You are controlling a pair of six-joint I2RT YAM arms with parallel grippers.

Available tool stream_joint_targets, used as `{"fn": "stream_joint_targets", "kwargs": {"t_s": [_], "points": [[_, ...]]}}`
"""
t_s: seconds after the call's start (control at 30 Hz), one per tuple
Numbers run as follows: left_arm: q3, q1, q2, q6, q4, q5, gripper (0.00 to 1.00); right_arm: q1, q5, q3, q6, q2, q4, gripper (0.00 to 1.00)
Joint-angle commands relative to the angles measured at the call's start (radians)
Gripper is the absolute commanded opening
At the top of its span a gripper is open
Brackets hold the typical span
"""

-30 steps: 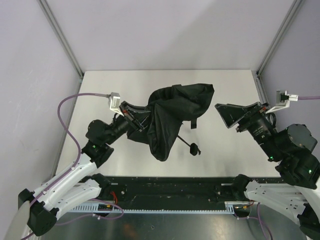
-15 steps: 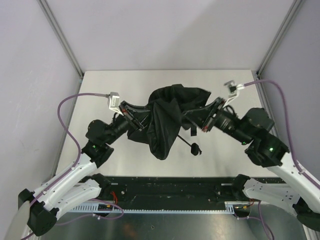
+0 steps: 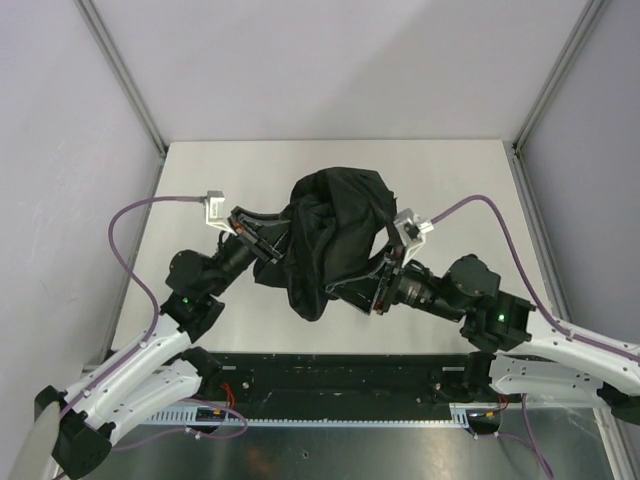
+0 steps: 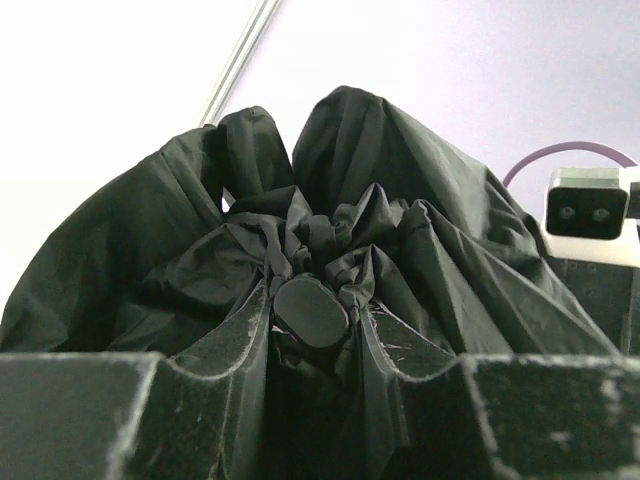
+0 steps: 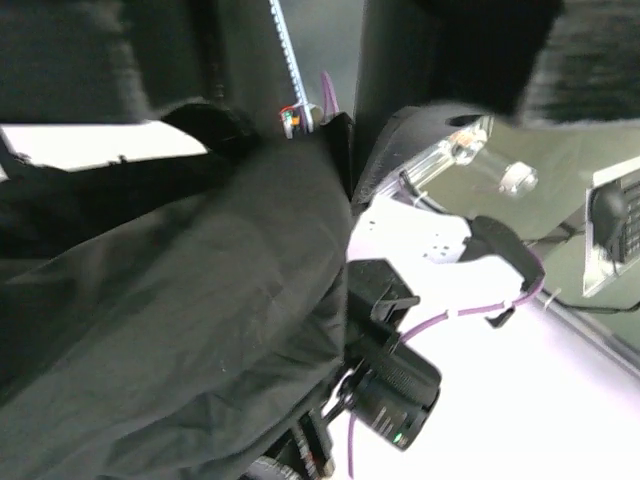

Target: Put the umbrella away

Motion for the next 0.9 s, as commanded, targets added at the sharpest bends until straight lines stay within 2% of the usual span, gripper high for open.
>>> {"fn": "stream_joint_targets", "kwargs": {"t_s": [0.0, 0.1, 0.2, 0.33, 0.5, 0.63, 0.73, 0.77, 0.87], "points": [[-0.013, 0.010, -0.059, 0.017, 0.132, -0.055, 0.00, 0.007, 0.152, 0.010, -0.050, -0.094, -0.079, 0.47], [-0.021, 0.008, -0.066, 0.043, 0.135, -0.057, 0.00, 0.005, 0.189, 0.010, -0.042, -0.161, -0.165, 0.68], [-0.022, 0.010, -0.065, 0.059, 0.138, -0.051, 0.00, -0.010, 0.306, 0.010, 0.042, -0.233, -0.229, 0.81], [-0.028, 0.010, -0.073, 0.071, 0.142, -0.046, 0.00, -0.082, 0.363, 0.037, 0.146, -0.269, -0.262, 0.86], [-0.023, 0.008, -0.072, 0.065, 0.144, -0.043, 0.00, -0.226, 0.194, 0.084, 0.203, -0.206, -0.229, 0.81], [-0.009, 0.008, -0.058, 0.056, 0.152, -0.031, 0.00, -0.326, -0.011, 0.086, 0.254, -0.129, -0.115, 0.76], [-0.011, 0.009, -0.049, 0.052, 0.160, -0.037, 0.00, -0.336, -0.106, 0.086, 0.268, -0.076, 0.023, 0.65], [-0.012, 0.008, -0.046, 0.051, 0.162, -0.042, 0.00, -0.331, -0.128, 0.085, 0.269, -0.061, 0.056, 0.56], [-0.016, 0.008, -0.040, 0.045, 0.165, -0.079, 0.00, -0.274, -0.135, 0.083, 0.245, -0.023, 0.098, 0.15]]}}
